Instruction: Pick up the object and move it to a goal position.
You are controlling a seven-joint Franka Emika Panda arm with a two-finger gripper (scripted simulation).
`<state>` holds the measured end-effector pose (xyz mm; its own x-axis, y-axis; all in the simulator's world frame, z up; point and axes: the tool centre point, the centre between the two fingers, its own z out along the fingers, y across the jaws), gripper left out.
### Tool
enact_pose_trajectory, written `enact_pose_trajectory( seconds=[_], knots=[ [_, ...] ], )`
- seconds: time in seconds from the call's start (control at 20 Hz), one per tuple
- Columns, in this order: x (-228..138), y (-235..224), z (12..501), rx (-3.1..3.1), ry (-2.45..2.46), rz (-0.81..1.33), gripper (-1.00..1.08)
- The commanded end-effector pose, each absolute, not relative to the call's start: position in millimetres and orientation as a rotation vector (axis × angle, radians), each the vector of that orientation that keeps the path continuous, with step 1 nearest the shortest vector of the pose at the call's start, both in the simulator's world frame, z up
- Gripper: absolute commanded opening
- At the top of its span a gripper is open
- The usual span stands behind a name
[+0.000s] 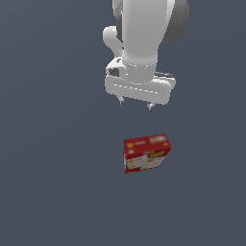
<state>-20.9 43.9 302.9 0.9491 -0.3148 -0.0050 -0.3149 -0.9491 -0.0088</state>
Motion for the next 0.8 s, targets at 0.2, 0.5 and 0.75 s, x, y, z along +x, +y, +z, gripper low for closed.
enact_pose_trajectory(
  seconds=[0.2,0.5,0.75],
  knots=[
    [-3.6,49.3,296.4,-3.042,0.746,0.007,1.00],
    [11.8,54.5,289.6,-2.979,0.967,0.008,1.00],
    [24.2,59.0,283.3,-2.916,1.147,0.008,1.00]
  ],
)
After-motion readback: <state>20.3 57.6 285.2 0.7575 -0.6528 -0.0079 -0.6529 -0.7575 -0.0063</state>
